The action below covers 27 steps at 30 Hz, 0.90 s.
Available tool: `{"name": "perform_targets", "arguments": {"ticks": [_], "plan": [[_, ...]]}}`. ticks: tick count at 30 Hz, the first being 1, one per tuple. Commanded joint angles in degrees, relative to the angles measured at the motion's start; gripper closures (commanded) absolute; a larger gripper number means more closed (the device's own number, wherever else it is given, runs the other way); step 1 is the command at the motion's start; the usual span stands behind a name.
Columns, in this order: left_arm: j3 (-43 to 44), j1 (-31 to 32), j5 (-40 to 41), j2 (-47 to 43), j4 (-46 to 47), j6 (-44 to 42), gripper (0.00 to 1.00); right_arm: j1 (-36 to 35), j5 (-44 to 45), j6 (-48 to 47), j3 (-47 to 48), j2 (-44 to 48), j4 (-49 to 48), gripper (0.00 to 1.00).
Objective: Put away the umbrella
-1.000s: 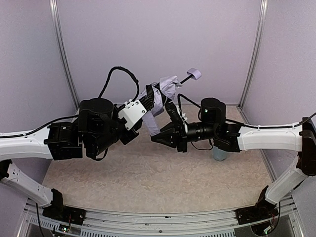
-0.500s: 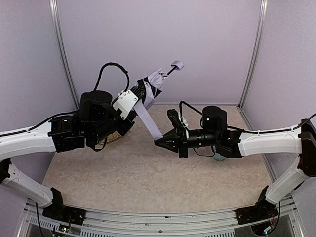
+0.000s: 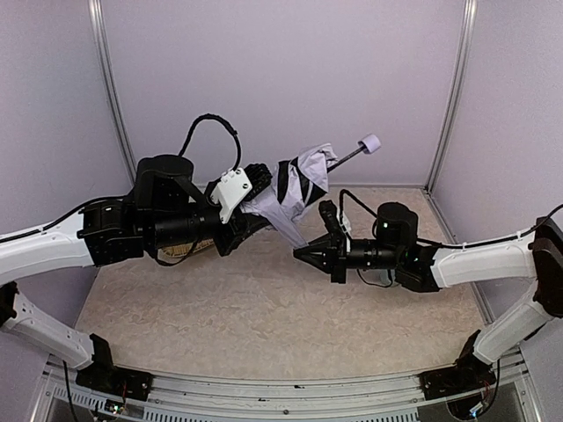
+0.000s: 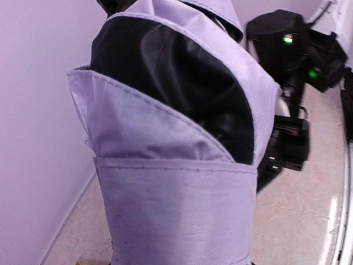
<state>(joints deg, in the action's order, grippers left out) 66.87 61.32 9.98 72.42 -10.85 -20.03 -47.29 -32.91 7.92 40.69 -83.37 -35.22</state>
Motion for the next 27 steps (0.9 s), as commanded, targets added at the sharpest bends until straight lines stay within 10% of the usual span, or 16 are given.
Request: {"name": "perform_targets", "arguments": {"ticks": [1, 10, 27], "plan": [[3.4, 1.7, -21.6, -6.4, 5.8, 3.1, 1.0, 6.8, -3.0, -3.0, 2.6, -3.6, 5.1, 1.0], [-1.5, 6.1, -43.3, -5.5, -13.5, -13.9, 1.0, 11.0, -9.7, -20.1, 21.2, -2.5, 19.3, 1.0], [-12.9, 15.3, -16.8, -1.2, -11.6, -23.1, 1.0, -12.1, 5.6, -39.5, 20.9, 12.6, 30.2, 1.0]]}}
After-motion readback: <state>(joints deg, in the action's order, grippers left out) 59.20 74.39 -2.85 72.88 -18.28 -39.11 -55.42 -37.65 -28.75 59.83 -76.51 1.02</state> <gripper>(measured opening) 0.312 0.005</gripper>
